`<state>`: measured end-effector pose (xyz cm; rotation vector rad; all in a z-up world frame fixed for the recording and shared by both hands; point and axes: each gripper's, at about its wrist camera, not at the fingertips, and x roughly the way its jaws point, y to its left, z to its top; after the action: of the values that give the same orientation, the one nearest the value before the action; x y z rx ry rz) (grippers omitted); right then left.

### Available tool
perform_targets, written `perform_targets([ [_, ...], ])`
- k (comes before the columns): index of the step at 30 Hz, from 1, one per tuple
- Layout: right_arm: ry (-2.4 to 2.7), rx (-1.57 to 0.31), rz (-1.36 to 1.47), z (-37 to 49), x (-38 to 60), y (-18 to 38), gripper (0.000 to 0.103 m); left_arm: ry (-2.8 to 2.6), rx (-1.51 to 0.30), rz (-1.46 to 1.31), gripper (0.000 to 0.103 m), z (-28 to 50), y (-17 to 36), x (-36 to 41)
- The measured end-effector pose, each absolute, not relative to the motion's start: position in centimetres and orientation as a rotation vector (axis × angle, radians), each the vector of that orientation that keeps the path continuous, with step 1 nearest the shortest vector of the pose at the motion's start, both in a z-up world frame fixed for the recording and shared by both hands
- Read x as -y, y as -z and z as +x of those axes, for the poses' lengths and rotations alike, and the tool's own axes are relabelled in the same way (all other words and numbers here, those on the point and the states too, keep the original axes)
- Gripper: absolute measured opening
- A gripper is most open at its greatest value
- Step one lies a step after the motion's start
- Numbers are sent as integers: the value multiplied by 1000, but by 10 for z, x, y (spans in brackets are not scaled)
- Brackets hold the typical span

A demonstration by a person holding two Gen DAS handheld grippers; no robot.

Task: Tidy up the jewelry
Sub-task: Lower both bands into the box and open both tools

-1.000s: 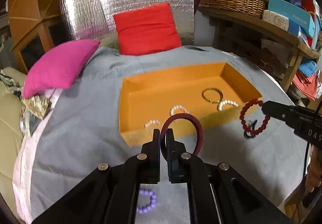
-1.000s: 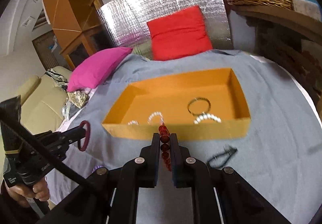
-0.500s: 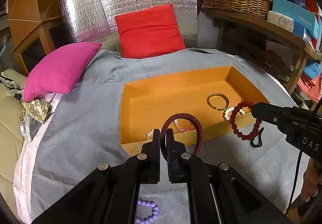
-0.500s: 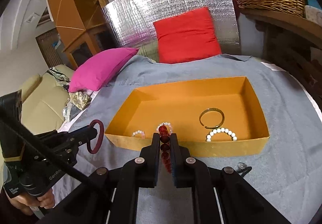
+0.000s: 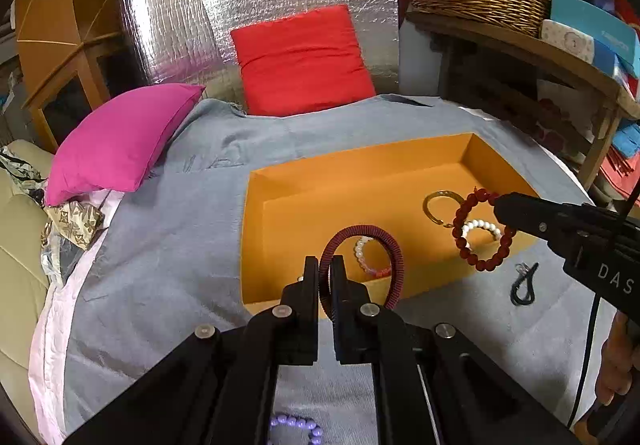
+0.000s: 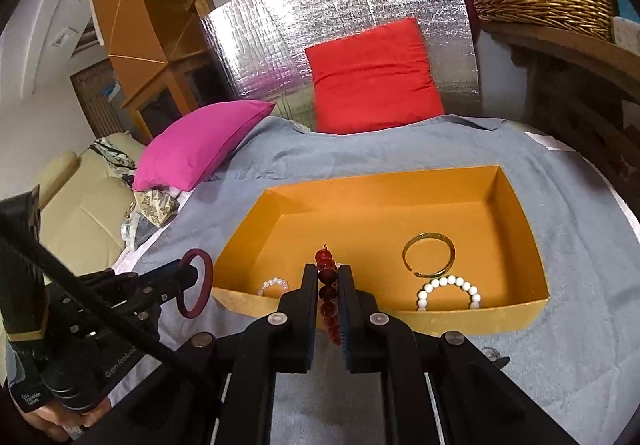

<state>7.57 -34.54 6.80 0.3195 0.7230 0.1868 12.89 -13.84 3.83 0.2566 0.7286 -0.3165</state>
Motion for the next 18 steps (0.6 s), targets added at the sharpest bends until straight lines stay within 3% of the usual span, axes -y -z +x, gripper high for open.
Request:
perform_targets([
  [18, -131, -779, 387, 129, 355, -19, 11, 288, -863, 184, 6, 198, 17, 148],
])
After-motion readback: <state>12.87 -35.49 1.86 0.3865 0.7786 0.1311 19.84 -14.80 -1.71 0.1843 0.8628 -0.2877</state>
